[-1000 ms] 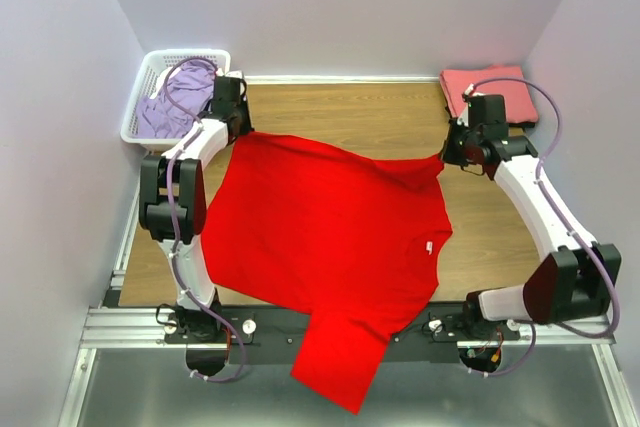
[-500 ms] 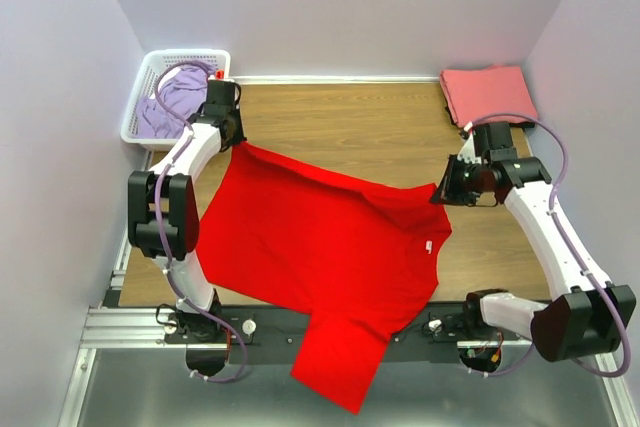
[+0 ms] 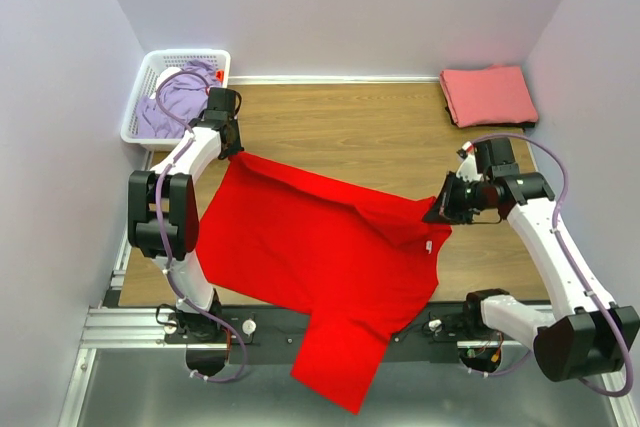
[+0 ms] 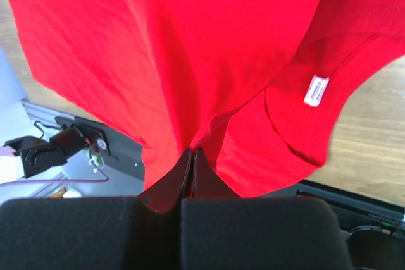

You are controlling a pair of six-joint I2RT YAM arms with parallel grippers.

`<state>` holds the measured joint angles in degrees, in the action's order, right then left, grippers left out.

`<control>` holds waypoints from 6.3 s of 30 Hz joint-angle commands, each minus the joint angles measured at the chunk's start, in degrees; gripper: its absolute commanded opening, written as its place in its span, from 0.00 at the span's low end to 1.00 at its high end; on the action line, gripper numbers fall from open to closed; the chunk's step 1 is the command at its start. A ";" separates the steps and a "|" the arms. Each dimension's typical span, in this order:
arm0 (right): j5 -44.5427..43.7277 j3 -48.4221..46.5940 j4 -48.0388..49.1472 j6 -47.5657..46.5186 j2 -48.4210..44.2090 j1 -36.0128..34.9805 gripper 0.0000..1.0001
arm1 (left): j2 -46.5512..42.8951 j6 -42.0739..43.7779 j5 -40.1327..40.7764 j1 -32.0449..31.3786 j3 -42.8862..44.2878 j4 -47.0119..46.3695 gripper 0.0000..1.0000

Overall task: Fold and stack the t-shirts
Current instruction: Fold the tshirt

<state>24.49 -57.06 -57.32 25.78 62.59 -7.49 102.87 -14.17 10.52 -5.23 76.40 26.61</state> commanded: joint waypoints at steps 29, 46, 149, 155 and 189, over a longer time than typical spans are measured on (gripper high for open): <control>4.07 19.62 0.28 1.11 -3.61 -0.34 0.06 | 6.99 -0.06 9.69 -0.92 -1.52 -0.68 0.00; 5.14 15.76 0.45 0.93 -4.22 -0.34 0.47 | 7.17 -1.12 19.26 -3.47 -1.17 0.28 0.35; -10.78 19.88 22.60 7.79 6.32 2.21 0.01 | -11.47 -11.31 -9.82 7.87 -28.59 -15.80 0.13; -10.96 19.70 22.60 7.79 6.14 2.21 0.01 | -8.56 -11.31 -9.91 7.87 -28.76 -16.94 0.08; -20.71 12.94 11.79 5.42 7.19 2.21 0.02 | -7.77 -11.58 -5.78 8.57 -29.12 -15.89 0.00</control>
<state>6.83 -42.44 -43.40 32.71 68.51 -5.61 93.58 -26.02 2.42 2.94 48.51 8.19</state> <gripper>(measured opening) 0.009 0.004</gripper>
